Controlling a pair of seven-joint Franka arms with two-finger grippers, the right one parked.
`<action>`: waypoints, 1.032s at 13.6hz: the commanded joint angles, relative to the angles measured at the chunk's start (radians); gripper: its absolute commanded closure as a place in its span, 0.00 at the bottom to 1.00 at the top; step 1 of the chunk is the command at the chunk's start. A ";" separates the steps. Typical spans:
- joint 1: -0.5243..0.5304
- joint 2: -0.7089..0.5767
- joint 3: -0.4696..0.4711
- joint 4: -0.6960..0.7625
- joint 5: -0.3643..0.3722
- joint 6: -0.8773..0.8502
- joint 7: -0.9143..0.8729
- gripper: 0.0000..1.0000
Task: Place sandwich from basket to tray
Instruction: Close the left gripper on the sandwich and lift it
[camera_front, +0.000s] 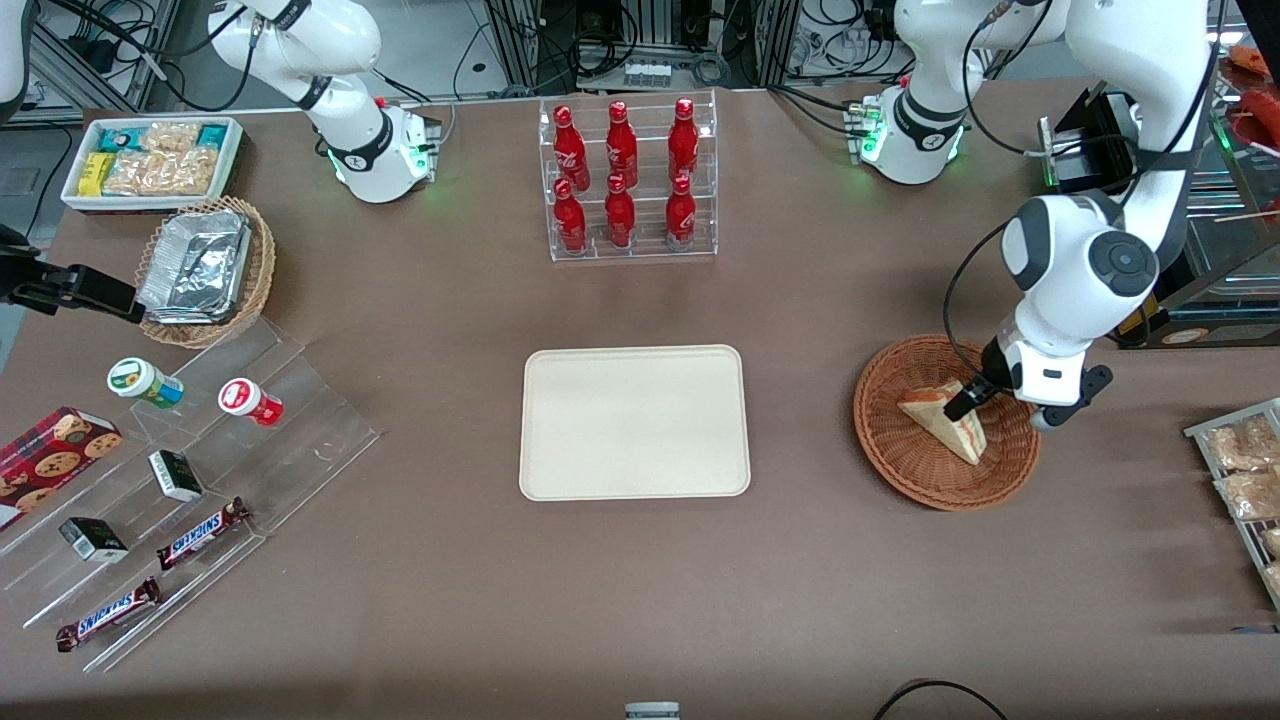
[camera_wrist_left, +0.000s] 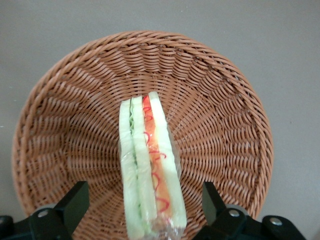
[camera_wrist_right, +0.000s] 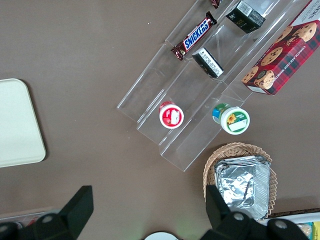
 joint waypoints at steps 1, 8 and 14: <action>-0.030 0.040 0.002 -0.012 -0.013 0.069 -0.057 0.00; -0.044 0.045 0.004 -0.032 -0.013 0.069 -0.059 0.79; -0.045 -0.053 0.002 -0.017 0.010 -0.024 -0.028 1.00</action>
